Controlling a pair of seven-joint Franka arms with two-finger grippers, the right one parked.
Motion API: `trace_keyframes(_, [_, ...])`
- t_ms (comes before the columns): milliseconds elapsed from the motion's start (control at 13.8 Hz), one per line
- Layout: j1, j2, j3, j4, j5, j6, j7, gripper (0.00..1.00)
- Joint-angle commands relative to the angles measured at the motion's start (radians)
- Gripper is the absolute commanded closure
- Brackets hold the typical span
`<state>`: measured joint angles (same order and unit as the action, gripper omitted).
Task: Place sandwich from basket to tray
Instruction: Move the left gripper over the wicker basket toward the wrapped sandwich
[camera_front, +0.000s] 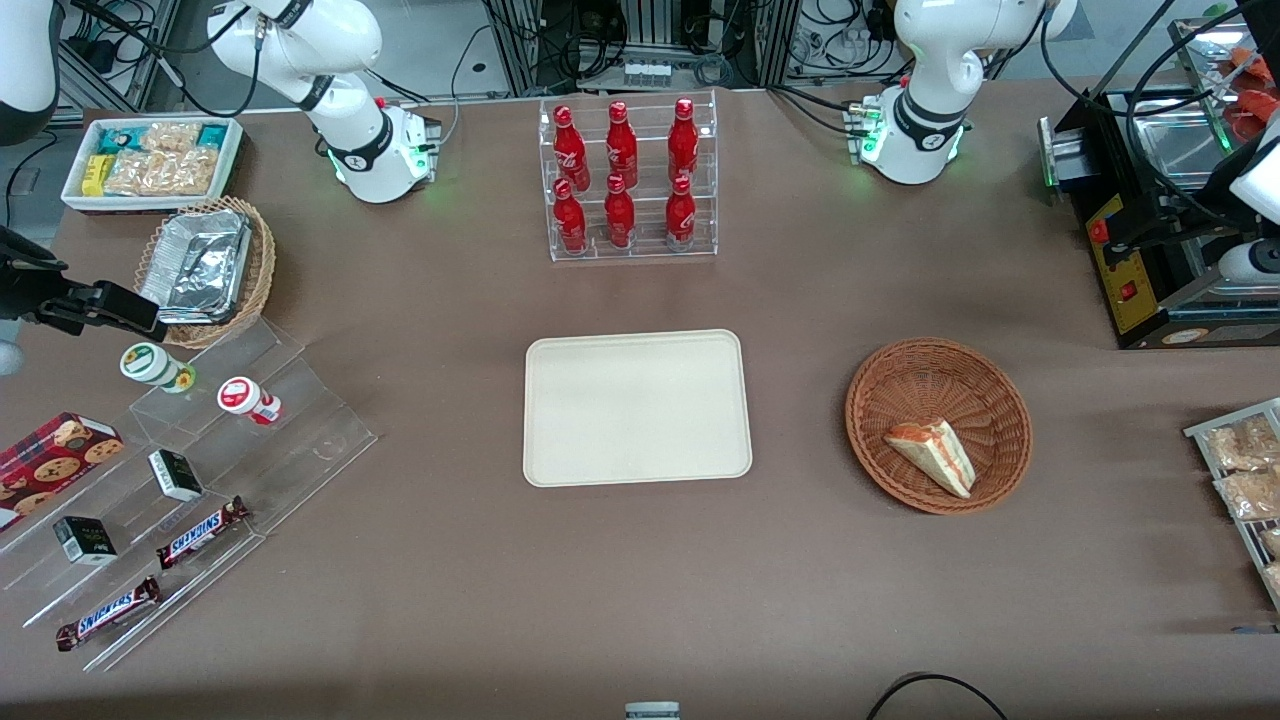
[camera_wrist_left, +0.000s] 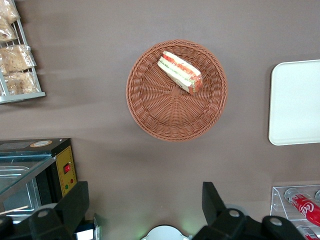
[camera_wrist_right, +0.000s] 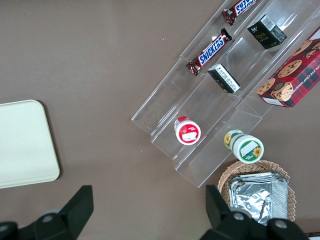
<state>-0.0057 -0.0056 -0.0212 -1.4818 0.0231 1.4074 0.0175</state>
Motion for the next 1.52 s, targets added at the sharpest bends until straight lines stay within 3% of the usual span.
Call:
trace_keyframes(0, [0.020,0.009,-0.019,0.023,-0.012,0.004,-0.016,0.00])
trace_keyframes(651, [-0.031,0.174,-0.025,-0.023,-0.005,0.151,-0.069,0.00])
trace_keyframes(795, [-0.043,0.193,-0.026,-0.093,-0.002,0.252,-0.203,0.00])
trace_keyframes(1157, [-0.043,0.181,-0.025,-0.326,-0.014,0.551,-0.341,0.00])
trace_keyframes(1446, [-0.045,0.177,-0.025,-0.412,-0.015,0.669,-0.548,0.00])
